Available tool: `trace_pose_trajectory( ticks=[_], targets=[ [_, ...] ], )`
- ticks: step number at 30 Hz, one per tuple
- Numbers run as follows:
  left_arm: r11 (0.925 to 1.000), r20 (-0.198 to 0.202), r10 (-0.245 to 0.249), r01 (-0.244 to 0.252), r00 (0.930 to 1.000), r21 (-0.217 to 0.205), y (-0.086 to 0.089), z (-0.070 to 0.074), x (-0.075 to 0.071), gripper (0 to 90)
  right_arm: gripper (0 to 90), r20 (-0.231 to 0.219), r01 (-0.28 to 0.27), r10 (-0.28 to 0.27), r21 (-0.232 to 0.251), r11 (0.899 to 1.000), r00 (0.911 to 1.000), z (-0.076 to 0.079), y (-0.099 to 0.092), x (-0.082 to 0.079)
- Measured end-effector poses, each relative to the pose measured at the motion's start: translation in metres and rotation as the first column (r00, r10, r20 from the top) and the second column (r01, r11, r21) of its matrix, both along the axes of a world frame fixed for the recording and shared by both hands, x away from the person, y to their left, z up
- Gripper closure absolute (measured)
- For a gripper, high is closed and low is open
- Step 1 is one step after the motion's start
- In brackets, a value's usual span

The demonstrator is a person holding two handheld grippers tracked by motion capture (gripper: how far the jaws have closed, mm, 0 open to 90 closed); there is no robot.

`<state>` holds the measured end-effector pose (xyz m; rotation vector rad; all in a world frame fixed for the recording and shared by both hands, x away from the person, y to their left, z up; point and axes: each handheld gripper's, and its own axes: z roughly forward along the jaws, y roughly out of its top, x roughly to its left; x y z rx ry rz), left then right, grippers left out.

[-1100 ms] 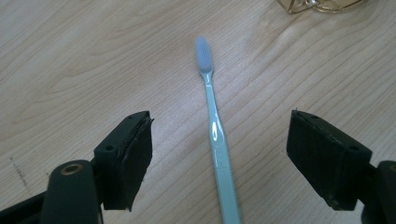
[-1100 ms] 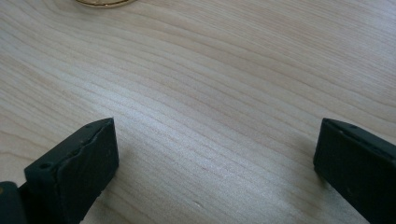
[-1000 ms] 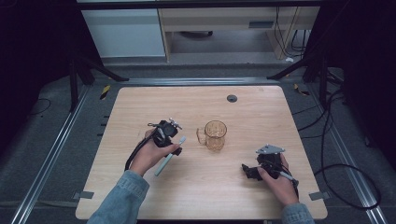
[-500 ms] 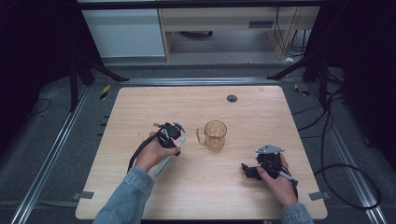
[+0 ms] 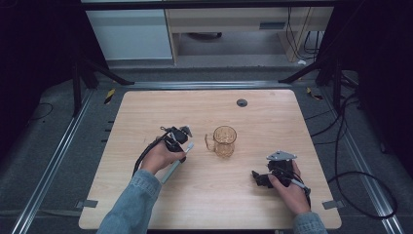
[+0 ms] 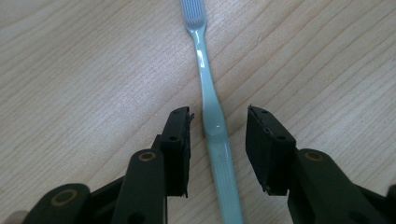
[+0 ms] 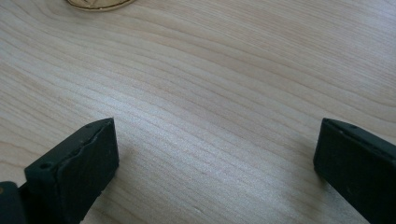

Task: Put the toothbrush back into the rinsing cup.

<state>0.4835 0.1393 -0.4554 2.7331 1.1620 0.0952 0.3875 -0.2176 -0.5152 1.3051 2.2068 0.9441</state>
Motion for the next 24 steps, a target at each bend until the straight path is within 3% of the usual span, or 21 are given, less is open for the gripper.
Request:
trace_pose_trajectory(
  ticks=[8, 17, 24],
  targets=[
    [0.9995, -0.022, 0.011, -0.010, 0.9997, 0.030, -0.001, -0.003, 0.007, 62.0, 0.4, 0.004, -0.006, 0.006, -0.004, 1.000, 1.0000, 0.000, 0.000, 0.000],
    [0.9993, -0.045, 0.020, -0.019, 0.9988, 0.032, -0.002, -0.004, 0.010, 62.0, 0.4, 0.005, -0.006, 0.006, -0.005, 1.000, 1.0000, 0.000, 0.000, 0.000],
    [0.9989, -0.042, 0.029, -0.028, 0.9987, 0.037, -0.006, -0.001, 0.013, 67.7, 0.4, 0.006, -0.006, 0.006, -0.006, 1.000, 1.0000, 0.000, 0.000, 0.000]
  ],
)
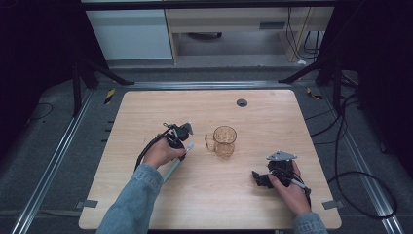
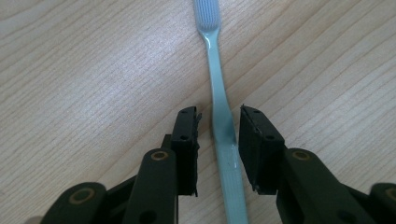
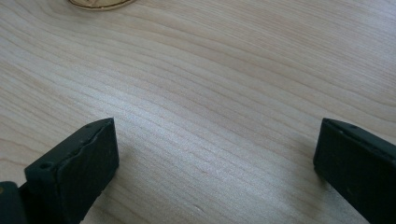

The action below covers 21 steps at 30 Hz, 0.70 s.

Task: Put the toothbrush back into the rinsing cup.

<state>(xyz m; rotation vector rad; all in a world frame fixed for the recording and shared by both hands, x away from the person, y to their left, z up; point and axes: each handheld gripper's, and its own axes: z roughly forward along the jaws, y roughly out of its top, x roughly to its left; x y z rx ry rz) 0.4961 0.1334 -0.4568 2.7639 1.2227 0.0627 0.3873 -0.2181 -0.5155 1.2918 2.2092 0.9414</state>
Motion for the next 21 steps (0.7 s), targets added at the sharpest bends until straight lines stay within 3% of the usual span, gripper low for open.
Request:
trace_pose_trajectory(
  ticks=[7, 21],
  targets=[
    [0.9991, 0.009, -0.024, 0.023, 0.9997, 0.034, -0.0077, 0.0006, -0.0004, 69.0, 0.4, -0.002, 0.002, -0.002, 0.003, 1.000, 1.0000, 0.0001, 0.0002, -0.0002],
    [0.9988, -0.006, -0.023, 0.024, 0.9997, 0.044, -0.0101, -0.0018, 0.0008, 73.0, 0.4, -0.002, 0.002, -0.002, 0.001, 1.000, 1.0000, 0.0000, 0.0001, -0.0001]
  ],
)
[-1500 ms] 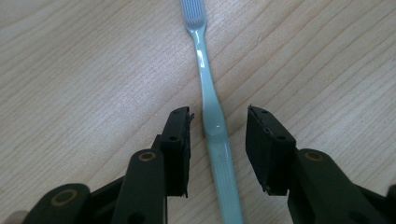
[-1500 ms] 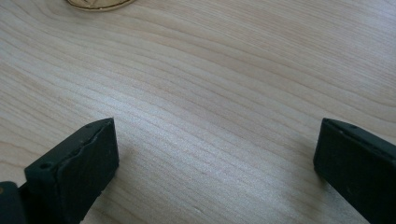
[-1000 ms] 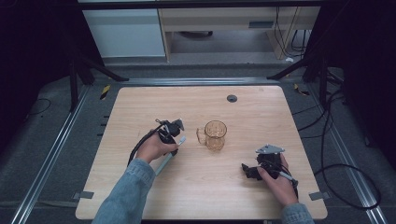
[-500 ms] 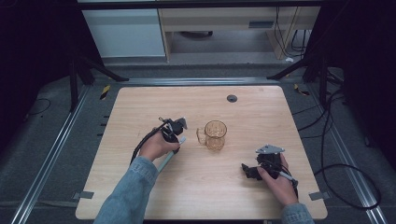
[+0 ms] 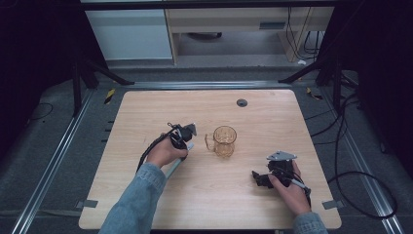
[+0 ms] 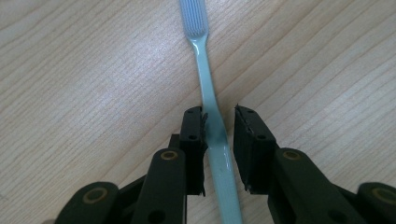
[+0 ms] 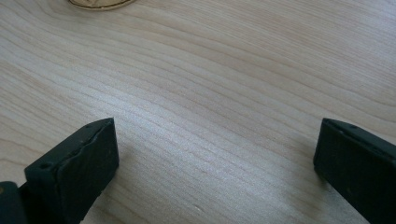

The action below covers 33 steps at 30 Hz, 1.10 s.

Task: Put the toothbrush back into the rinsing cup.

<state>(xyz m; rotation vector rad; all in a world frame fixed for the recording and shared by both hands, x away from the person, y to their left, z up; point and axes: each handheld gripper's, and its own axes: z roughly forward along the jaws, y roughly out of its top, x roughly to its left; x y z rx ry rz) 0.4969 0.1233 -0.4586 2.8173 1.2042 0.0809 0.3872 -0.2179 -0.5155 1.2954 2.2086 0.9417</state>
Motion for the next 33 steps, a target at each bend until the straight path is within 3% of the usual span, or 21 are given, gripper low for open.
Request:
trace_pose_trajectory(
  ticks=[21, 31, 33],
  targets=[
    [0.9998, -0.019, -0.011, 0.011, 0.9998, 0.015, -0.0009, -0.0045, 0.0006, 76.0, 0.4, 0.000, 0.000, 0.000, 0.000, 1.000, 1.0000, 0.0000, 0.0000, 0.0000],
    [0.9995, 0.009, -0.029, 0.029, 0.9995, 0.015, -0.0006, -0.0040, -0.0021, 78.6, 0.4, 0.000, 0.000, 0.000, 0.000, 1.000, 1.0000, 0.0000, 0.0000, 0.0000],
    [0.9997, 0.028, -0.021, 0.022, 0.9994, -0.011, 0.0018, -0.0008, -0.0040, 78.7, 0.4, 0.000, 0.000, 0.000, 0.000, 1.000, 1.0000, 0.0000, 0.0000, 0.0000]
  ],
)
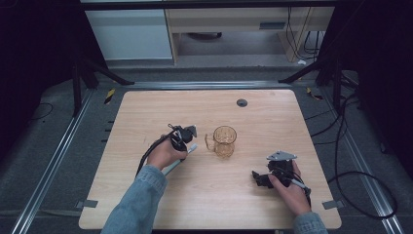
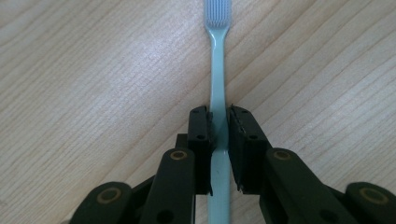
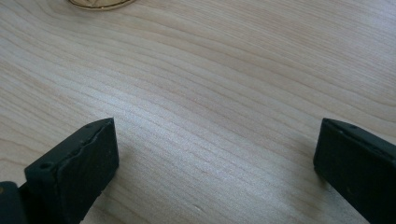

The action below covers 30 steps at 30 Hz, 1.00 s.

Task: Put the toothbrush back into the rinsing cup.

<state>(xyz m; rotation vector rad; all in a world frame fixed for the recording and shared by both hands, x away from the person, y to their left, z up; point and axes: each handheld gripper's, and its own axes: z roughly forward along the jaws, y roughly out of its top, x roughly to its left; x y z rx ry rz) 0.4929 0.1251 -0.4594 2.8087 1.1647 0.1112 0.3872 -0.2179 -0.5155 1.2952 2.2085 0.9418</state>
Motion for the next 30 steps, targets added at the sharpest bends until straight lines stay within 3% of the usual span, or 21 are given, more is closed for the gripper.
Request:
trace_pose_trajectory(
  ticks=[2, 5, 9, 16, 22, 28, 30],
  targets=[
    [0.9999, 0.015, -0.006, 0.007, 0.9999, -0.010, 0.002, 0.004, -0.001, 78.7, 0.4, 0.001, -0.002, 0.002, -0.001, 1.000, 1.0000, 0.000, 0.000, 0.000],
    [0.9979, 0.075, 0.005, -0.001, 0.9972, -0.065, 0.007, 0.020, -0.007, 78.8, 0.4, -0.003, 0.000, 0.000, 0.002, 1.000, 1.0000, 0.000, 0.000, 0.000],
    [0.9944, 0.140, 0.009, 0.006, 0.9901, -0.106, 0.010, 0.034, -0.014, 78.8, 0.4, -0.002, 0.000, 0.000, 0.002, 1.000, 1.0000, 0.000, 0.000, 0.000],
    [0.9814, 0.268, 0.033, 0.020, 0.9630, -0.191, 0.009, 0.058, -0.031, 78.8, 0.6, -0.004, 0.000, 0.000, 0.007, 1.000, 1.0000, 0.000, 0.000, 0.000],
    [0.9685, 0.325, 0.051, 0.033, 0.9444, -0.247, 0.008, 0.067, -0.037, 78.8, 0.5, -0.006, 0.000, 0.000, 0.007, 1.000, 1.0000, 0.000, 0.000, -0.001],
    [0.9452, 0.399, 0.091, 0.047, 0.9126, -0.323, 0.007, 0.075, -0.041, 78.8, 0.5, -0.009, 0.000, 0.000, 0.010, 1.000, 1.0000, 0.000, 0.000, -0.001],
    [0.9401, 0.413, 0.096, 0.054, 0.9057, -0.337, 0.005, 0.076, -0.043, 78.8, 0.4, -0.007, 0.000, 0.000, 0.005, 1.000, 1.0000, 0.000, 0.000, -0.001]
  ],
)
